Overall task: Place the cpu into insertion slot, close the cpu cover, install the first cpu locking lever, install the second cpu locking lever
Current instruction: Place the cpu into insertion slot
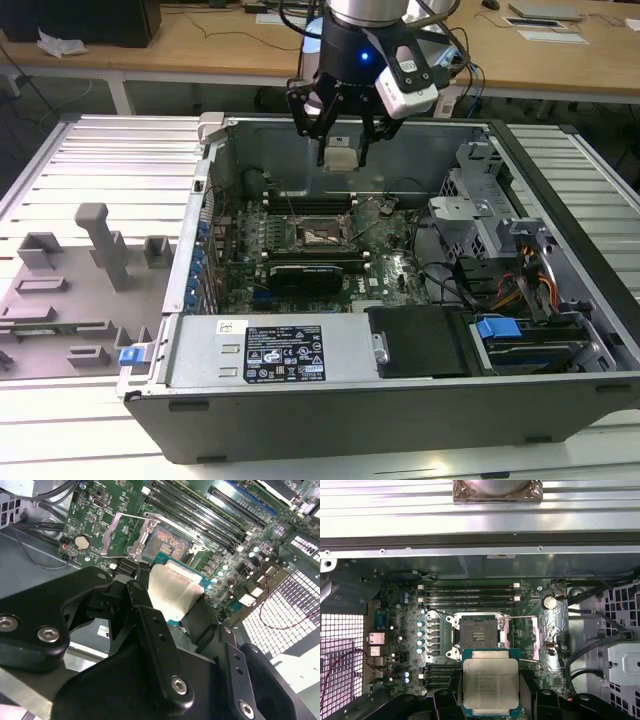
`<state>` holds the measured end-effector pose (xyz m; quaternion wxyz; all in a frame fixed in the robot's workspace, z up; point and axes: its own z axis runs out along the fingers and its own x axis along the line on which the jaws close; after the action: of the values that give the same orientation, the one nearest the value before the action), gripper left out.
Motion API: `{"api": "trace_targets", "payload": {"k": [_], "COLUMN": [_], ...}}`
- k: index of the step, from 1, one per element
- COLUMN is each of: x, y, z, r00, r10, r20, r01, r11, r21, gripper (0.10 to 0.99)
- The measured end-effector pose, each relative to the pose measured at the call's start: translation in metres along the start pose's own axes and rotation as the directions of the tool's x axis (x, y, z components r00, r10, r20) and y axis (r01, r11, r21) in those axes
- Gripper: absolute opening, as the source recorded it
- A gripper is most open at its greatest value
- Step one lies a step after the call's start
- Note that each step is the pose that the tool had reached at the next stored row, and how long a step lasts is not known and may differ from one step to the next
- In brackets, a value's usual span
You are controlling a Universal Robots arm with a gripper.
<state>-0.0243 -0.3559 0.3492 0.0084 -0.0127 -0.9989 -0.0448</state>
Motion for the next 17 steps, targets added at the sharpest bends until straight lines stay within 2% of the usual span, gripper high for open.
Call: {"api": "trace_targets", "payload": {"k": [8, 17], "x": [0.0003, 0.0023], "y": [-0.0001, -0.0003], "z": [0.0037, 0.0120], "r00": [1.0000, 1.0000], "r10": [0.000, 0.000], "r20": [0.0001, 0.0006], "r01": [0.000, 0.000], "r11": [1.0000, 0.9998], "r21": [0.004, 0.018], "gripper": [0.541, 0.541]}}
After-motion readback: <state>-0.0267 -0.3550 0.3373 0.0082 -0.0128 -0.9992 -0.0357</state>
